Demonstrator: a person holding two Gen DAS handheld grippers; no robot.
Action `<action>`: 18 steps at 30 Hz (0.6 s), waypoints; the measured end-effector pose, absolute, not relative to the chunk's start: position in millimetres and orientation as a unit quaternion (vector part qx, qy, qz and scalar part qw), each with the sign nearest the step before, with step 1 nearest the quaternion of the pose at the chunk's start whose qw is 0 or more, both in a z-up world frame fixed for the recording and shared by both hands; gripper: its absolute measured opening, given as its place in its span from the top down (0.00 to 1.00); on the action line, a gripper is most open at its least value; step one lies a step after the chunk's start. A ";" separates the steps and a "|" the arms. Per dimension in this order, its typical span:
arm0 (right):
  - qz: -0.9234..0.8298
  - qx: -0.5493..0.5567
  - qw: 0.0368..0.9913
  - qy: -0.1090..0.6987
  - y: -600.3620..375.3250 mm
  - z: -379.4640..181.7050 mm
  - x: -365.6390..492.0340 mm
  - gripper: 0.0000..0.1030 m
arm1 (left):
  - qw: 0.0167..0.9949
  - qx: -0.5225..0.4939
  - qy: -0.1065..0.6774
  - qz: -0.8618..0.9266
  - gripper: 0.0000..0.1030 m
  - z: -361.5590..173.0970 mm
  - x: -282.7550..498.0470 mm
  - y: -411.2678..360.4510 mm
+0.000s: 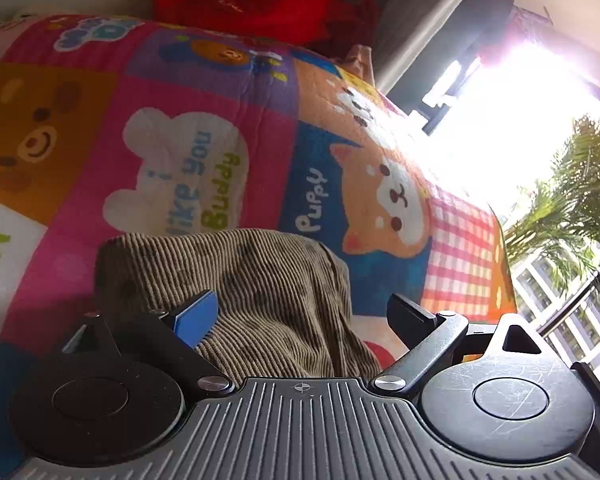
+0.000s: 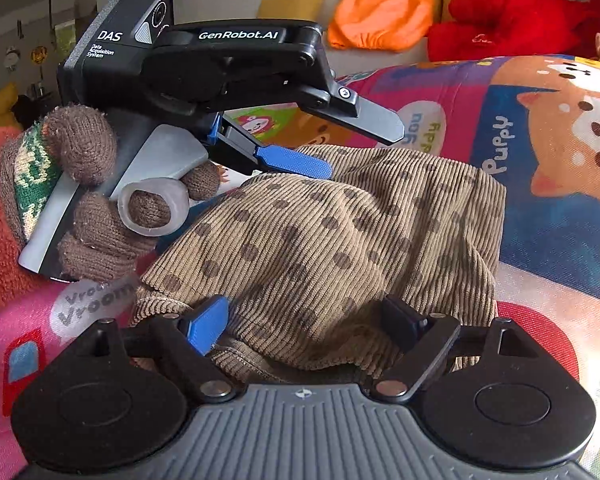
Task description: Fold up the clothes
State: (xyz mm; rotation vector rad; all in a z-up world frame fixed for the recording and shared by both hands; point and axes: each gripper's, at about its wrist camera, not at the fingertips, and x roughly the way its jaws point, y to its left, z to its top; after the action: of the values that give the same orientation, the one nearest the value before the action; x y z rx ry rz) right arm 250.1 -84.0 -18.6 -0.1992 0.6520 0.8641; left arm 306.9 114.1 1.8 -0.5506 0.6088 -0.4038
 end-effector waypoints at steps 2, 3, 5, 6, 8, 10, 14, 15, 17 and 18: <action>0.417 -0.076 0.849 0.316 -92.3 -10.0 254.3 0.18 | 0.899 -0.275 0.281 -0.195 0.07 11.2 290.3 119.6; 0.418 -0.063 0.848 0.320 -98.6 -3.4 258.1 0.18 | 0.899 -0.280 0.272 -0.198 0.06 15.3 280.5 122.7; 0.408 -0.040 0.857 0.312 -116.1 10.2 266.7 0.17 | 0.898 -0.287 0.261 -0.208 0.05 16.8 263.2 125.5; 0.396 -0.030 0.865 0.307 -124.1 15.5 272.3 0.16 | 0.896 -0.292 0.257 -0.213 0.05 16.7 255.3 126.1; 0.368 0.006 0.877 0.307 -140.1 20.2 289.6 0.15 | 0.888 -0.296 0.260 -0.238 0.05 12.6 244.4 122.1; 0.340 0.070 0.882 0.320 -152.4 16.7 310.9 0.15 | 0.878 -0.292 0.272 -0.264 0.04 5.0 238.9 114.6; 0.330 0.117 0.884 0.311 -142.3 12.1 343.5 0.15 | 0.877 -0.280 0.288 -0.263 0.04 -1.9 238.1 106.2; 0.331 0.116 0.883 0.312 -135.0 11.3 349.5 0.15 | 0.878 -0.277 0.291 -0.259 0.04 -2.6 238.1 104.8; 0.298 0.086 0.893 0.327 -114.4 3.9 362.8 0.15 | 0.880 -0.272 0.296 -0.252 0.04 -4.2 238.2 101.9; 0.272 0.061 0.900 0.334 -106.2 -4.5 368.3 0.15 | 0.881 -0.269 0.299 -0.248 0.04 -5.0 238.3 100.5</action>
State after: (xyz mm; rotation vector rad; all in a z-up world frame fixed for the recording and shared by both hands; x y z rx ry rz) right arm 368.3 -106.2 -4.5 0.1259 0.6908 0.5629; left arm 238.3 100.5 -5.0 -0.5609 0.6220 -0.5163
